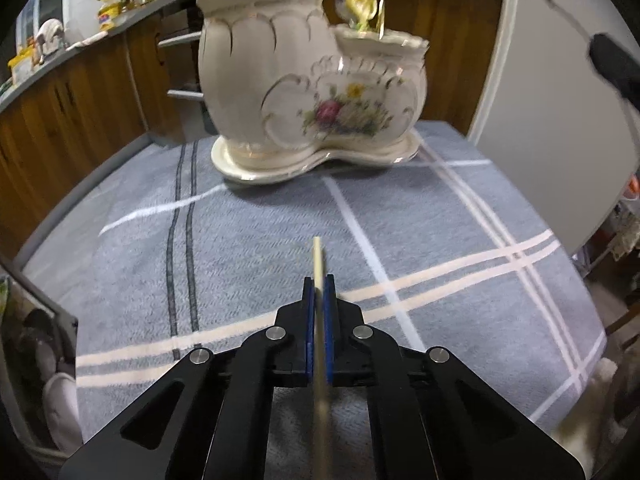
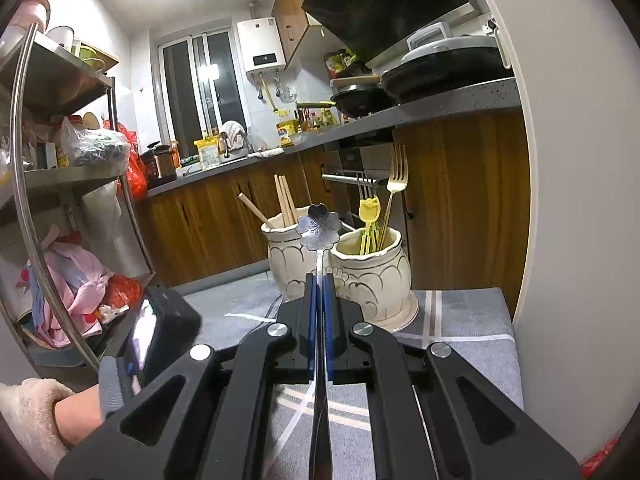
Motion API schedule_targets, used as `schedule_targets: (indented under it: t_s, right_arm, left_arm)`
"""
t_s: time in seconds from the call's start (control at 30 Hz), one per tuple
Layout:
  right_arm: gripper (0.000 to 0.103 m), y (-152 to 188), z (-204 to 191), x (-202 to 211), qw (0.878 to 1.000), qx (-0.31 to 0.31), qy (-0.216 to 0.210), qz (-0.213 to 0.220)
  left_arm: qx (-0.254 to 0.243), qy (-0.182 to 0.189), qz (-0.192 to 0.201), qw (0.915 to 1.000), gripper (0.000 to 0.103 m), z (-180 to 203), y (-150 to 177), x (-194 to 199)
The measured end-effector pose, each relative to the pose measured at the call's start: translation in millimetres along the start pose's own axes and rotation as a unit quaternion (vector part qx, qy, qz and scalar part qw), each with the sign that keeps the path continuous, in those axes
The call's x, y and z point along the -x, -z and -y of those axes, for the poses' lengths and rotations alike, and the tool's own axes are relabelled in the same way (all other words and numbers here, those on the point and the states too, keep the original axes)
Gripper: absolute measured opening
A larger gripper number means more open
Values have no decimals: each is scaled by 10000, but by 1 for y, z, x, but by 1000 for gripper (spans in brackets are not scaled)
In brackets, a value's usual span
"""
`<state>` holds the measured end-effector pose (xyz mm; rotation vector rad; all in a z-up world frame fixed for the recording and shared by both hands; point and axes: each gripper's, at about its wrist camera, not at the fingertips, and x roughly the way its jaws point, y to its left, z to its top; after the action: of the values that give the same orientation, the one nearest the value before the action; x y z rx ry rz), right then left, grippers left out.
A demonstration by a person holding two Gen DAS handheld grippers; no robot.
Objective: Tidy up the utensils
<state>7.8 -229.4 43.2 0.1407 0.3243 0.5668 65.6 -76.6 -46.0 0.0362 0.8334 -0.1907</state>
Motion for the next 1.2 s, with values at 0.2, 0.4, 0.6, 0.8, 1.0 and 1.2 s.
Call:
schedule_targets:
  t_s: [0.2,0.4,0.6,0.8,1.0,1.2]
  right_arm:
    - [3,0,3,-1,9999,-68,85,132]
    - [3,0,2,-9,9997,-76,174,180]
    - [3,1,-4,-21,9995,-43,231,187]
    - [3,0,-9,-30,9995,-3,233,231]
    - [3,-1,-13,-38,9995,70,193,247]
    - [3,-2,-13,-36,9993,117,194,307]
  left_arm:
    - [21,451,582,9973,5,-6,-3,30]
    - [-6,764,1085,9912,5,-17,-10,54]
    - [100,1059,1609,9812,4,-38,-17,80]
    - [138,1277,1857,9742,4,-53,-21,92]
    - [-6,1455,2034,9682,4,-56,-20,104]
    - [-66,1447,2195,9648,0,-58,-22,115]
